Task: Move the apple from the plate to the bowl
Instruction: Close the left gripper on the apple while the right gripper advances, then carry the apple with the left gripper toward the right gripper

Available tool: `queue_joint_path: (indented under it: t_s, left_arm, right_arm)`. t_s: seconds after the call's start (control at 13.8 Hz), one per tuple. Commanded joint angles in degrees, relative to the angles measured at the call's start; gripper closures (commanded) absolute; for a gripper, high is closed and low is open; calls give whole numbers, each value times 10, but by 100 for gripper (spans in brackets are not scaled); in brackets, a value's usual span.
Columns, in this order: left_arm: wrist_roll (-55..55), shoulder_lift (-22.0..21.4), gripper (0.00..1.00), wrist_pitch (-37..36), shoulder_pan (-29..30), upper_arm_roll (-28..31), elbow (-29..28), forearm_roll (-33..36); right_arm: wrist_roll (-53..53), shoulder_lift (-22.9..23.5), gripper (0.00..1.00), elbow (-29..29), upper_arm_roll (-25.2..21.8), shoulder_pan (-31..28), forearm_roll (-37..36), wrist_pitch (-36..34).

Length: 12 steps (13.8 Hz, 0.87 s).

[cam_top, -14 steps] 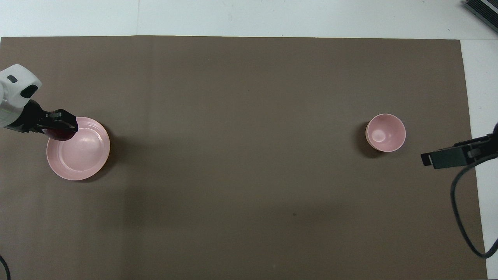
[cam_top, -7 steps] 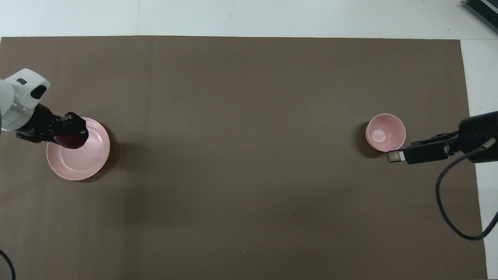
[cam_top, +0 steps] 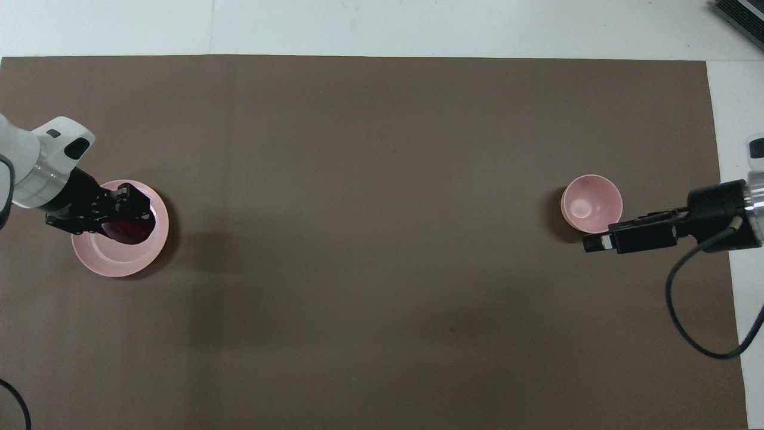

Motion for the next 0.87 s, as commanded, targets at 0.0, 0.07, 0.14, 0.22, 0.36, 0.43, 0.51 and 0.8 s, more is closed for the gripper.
queue_joint_path:
  t_s: [0.0,0.07,0.14,0.22,0.36,0.43,0.51,0.8]
  left_arm:
    - [-100,-1,100,-44,-16,7,11,-82]
    - [-167,0,100,-44,-17,6,11,-119]
    - [-202,-1,100,-44,-19,7,11,-156]
    - [-216,0,100,-45,-20,6,11,-180]
    - [-257,-1,100,-51,-20,-7,9,-235]
    - [-309,-1,100,-50,-20,-17,7,-274]
    - [-342,-1,100,-47,-20,-27,6,-301]
    - [-440,-1,100,-24,-20,-105,2,-386]
  right_arm:
    - [-25,-21,0,-69,3,-30,98,-9]
    - [-46,-20,0,-85,3,-46,114,-12]
    - [-53,-19,0,-86,3,-47,114,-13]
    - [-48,-19,0,-86,3,-46,122,-21]
    - [15,-12,0,-89,3,-53,148,-69]
    - [21,-10,0,-91,3,-53,151,-76]
    - [19,-10,0,-96,3,-53,155,-78]
    - [11,-10,0,-116,4,-36,244,-69]
